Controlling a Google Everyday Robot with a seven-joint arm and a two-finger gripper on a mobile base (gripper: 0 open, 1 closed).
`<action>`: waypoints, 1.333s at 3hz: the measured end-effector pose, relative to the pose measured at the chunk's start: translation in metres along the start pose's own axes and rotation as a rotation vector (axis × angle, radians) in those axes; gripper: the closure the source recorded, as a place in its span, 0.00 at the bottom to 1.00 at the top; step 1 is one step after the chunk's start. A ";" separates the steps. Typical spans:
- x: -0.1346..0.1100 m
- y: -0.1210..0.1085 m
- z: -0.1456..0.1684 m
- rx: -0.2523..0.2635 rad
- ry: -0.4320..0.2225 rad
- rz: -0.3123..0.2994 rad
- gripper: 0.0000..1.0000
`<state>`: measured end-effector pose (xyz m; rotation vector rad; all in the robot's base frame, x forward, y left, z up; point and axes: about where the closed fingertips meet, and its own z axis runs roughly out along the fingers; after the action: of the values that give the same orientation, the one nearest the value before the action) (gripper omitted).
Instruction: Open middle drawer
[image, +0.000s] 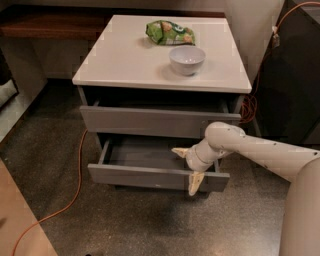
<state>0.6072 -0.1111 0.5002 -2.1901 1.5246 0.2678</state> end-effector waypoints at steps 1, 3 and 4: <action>-0.003 -0.012 -0.001 0.008 0.006 -0.016 0.16; 0.010 -0.045 0.008 0.039 0.012 -0.004 0.70; 0.031 -0.061 0.024 0.047 0.020 0.028 0.99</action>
Offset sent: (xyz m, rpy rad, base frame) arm 0.0422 0.0115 0.0193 0.0120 -0.0717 -0.0061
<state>0.6773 -0.1085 0.4822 -2.1429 1.5575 0.2175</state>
